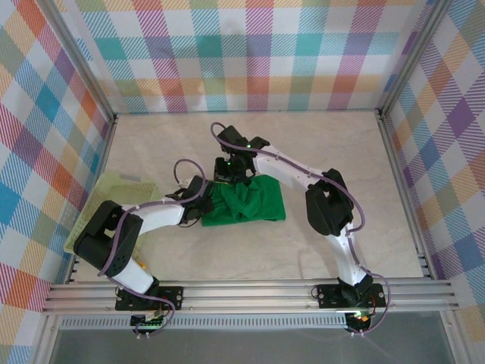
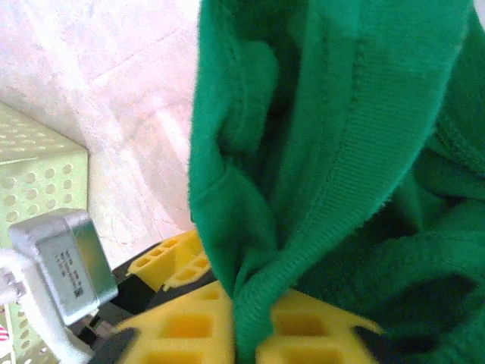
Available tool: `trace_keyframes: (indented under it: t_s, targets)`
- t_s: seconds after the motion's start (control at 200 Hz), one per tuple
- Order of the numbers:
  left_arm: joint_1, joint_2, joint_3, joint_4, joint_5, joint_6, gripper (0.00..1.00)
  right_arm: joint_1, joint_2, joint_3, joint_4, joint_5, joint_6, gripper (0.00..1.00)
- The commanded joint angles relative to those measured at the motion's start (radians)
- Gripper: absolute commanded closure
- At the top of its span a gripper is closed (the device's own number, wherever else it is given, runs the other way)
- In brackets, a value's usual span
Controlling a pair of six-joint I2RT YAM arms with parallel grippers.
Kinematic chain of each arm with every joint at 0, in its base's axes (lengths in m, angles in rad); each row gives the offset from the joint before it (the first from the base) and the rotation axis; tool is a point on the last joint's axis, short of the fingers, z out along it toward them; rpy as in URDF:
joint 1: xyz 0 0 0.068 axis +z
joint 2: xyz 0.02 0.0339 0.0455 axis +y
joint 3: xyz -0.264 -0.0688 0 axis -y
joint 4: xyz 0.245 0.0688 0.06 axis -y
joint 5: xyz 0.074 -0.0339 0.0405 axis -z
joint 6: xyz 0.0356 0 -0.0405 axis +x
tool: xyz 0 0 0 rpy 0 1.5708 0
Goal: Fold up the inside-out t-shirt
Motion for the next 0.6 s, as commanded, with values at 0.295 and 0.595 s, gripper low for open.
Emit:
trace_keyframes:
  t_s: [0.295, 0.595]
  targets:
    - [-0.051, -0.371, -0.027, -0.321, -0.165, -0.052, 0.45, -0.031, -0.221, -0.079, -0.121, 0.317, -0.251, 0.38]
    - [-0.196, -0.133, 0.286, -0.383, -0.087, -0.009, 0.35, -0.190, -0.383, -0.456, 0.041, 0.316, -0.237, 0.38]
